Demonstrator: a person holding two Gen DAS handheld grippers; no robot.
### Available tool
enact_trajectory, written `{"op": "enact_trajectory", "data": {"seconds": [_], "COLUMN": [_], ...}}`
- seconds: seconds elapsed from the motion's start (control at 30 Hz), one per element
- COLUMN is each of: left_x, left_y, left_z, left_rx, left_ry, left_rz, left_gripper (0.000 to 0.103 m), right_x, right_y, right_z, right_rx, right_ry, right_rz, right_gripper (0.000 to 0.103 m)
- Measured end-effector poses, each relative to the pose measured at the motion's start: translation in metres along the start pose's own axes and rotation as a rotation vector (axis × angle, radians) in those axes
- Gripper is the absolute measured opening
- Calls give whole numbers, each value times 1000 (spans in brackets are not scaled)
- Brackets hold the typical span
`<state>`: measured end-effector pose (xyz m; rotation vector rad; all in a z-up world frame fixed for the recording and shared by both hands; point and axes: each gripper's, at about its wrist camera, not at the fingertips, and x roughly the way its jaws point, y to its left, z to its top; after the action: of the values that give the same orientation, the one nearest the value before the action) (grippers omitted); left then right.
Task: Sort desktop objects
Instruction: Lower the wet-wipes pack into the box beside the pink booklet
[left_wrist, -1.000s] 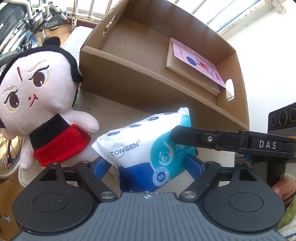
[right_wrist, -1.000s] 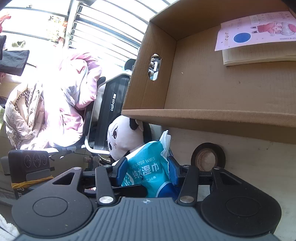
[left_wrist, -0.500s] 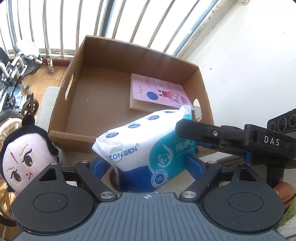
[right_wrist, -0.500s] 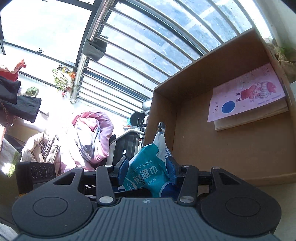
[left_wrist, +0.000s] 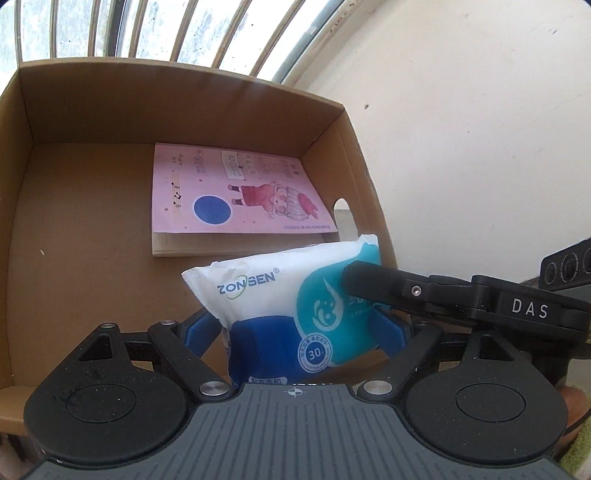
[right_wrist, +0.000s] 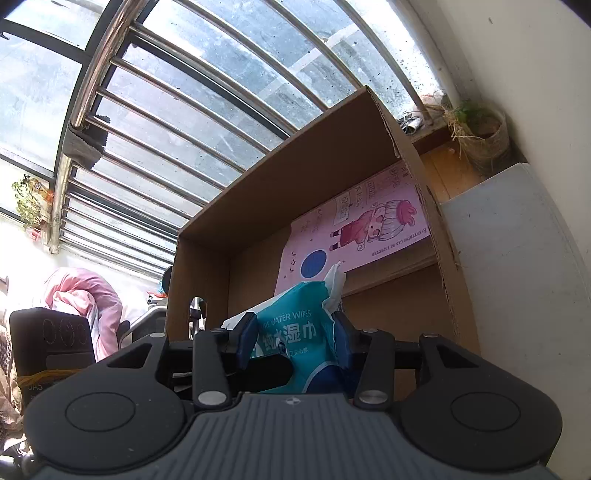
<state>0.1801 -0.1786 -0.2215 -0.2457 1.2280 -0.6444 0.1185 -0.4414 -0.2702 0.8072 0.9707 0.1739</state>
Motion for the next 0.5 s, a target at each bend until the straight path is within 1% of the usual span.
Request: {"op": "enact_trajectory", "data": {"seconds": [0.1, 0.2, 0.27, 0.33, 0.43, 0.5], "left_x": [14, 27, 35, 45, 56, 58], "left_y": [4, 6, 8, 10, 9, 9], "left_z": [2, 6, 8, 10, 11, 12], "left_rx": [-3, 10, 16, 41, 85, 108], "left_ry": [24, 54, 73, 93, 98, 104], "left_rz": [-25, -39, -46, -36, 2, 8], "left_gripper": [87, 86, 86, 87, 96, 96], "right_x": [5, 12, 15, 13, 12, 13], "right_y": [-3, -2, 1, 4, 10, 12], "right_z": [-1, -2, -2, -3, -3, -2], "right_rx": [5, -1, -27, -41, -63, -69], "right_ry": [3, 11, 10, -9, -20, -15], "right_rz": [-56, -138, -197, -210, -233, -247], "right_gripper": [47, 47, 48, 48, 48, 48]}}
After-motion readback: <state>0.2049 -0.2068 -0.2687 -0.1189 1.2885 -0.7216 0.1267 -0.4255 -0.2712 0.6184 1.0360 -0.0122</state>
